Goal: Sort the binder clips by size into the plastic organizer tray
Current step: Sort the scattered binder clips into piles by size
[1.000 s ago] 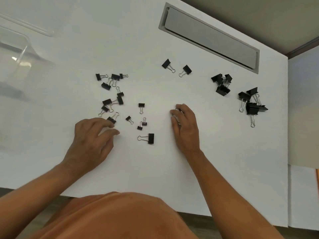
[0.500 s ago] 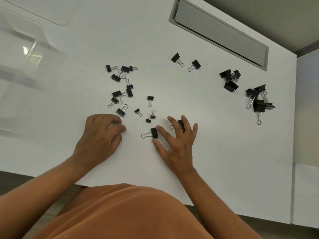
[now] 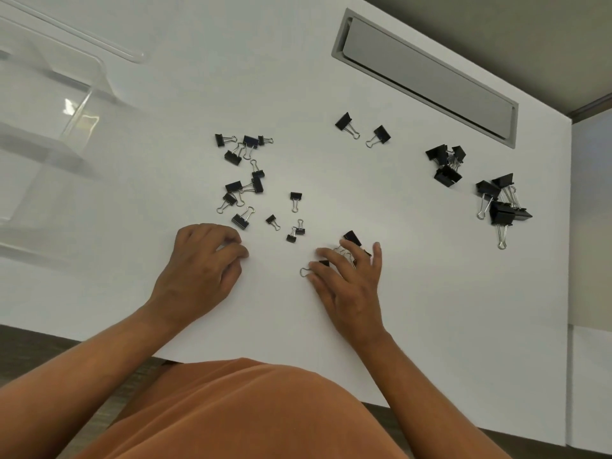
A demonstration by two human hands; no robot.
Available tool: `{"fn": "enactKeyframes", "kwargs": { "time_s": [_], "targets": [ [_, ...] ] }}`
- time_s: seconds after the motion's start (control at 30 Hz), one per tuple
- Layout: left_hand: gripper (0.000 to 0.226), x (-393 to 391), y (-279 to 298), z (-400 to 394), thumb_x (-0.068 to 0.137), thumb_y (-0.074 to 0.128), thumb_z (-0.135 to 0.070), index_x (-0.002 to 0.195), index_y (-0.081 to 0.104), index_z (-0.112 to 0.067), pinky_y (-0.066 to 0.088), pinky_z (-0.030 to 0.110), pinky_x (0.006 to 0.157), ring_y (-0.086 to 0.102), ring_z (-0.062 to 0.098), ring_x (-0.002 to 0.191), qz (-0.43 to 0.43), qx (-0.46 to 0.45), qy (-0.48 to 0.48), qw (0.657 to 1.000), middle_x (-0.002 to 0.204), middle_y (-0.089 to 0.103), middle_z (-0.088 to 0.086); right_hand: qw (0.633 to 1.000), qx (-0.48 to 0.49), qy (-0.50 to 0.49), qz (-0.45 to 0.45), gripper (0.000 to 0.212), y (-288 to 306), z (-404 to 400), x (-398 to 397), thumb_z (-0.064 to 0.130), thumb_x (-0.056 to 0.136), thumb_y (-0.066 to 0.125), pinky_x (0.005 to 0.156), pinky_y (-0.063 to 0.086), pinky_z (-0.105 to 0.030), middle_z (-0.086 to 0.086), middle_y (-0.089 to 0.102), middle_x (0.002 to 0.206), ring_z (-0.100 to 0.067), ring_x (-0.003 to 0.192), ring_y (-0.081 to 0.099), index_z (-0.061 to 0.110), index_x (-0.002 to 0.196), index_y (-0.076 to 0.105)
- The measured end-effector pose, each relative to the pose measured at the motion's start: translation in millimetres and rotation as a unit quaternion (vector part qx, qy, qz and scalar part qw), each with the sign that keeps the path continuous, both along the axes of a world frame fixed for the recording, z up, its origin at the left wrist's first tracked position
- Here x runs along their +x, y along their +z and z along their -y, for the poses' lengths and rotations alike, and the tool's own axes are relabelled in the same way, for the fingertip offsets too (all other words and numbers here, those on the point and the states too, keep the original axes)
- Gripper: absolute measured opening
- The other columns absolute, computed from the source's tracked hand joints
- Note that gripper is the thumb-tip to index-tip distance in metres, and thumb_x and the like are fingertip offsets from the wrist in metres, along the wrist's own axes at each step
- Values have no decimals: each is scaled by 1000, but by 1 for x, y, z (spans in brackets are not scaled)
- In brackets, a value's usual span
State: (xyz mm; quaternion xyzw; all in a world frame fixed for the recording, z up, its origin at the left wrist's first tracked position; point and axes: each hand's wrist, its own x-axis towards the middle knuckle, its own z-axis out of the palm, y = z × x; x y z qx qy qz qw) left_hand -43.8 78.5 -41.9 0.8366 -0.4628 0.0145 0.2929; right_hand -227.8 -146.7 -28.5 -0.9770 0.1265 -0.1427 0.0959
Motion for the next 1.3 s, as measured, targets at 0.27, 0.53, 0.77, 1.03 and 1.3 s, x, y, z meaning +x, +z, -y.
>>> {"fn": "enactKeyframes", "kwargs": {
  "time_s": [0.27, 0.53, 0.77, 1.03, 1.3],
  "targets": [
    [14, 1, 0, 1, 89, 62, -10, 93, 75, -15, 41, 46, 93, 65, 31, 96, 3, 8, -6, 1000, 104, 68, 2, 995, 55, -11, -79, 40, -2, 34, 0, 29, 107, 55, 122, 23, -62, -3, 41, 164, -37, 155, 27, 28, 146, 60],
    [19, -1, -1, 1, 91, 56, -13, 92, 75, -14, 41, 46, 92, 66, 32, 94, 13, 10, -4, 1000, 102, 68, 3, 996, 86, -30, -14, 30, 2, 36, 2, 20, 100, 66, 112, 41, -54, -5, 61, 144, -31, 138, 51, 13, 129, 71],
    [24, -1, -2, 3, 93, 52, -14, 90, 76, -13, 42, 46, 89, 67, 33, 92, 34, 14, -5, 999, 100, 69, 5, 984, 130, -115, 30, 31, 35, 98, 97, 11, 101, 55, 116, 30, -18, -7, 56, 145, -27, 135, 48, 12, 129, 67],
    [25, 0, -3, 4, 94, 51, -15, 91, 75, -11, 41, 45, 88, 66, 34, 93, 29, 17, 8, 999, 100, 69, 6, 982, 81, -114, -125, 34, 35, 182, 154, -2, 101, 52, 108, 44, -32, -9, 54, 148, -29, 130, 53, 8, 128, 69],
    [22, 1, -5, 3, 93, 53, -11, 92, 75, -10, 42, 44, 85, 65, 34, 91, 21, 6, 12, 1000, 100, 68, 7, 923, 250, -286, -57, 14, 39, 111, 68, 20, 98, 68, 79, 41, -1, -1, 57, 116, -7, 91, 60, 19, 111, 73]
  ]
}}
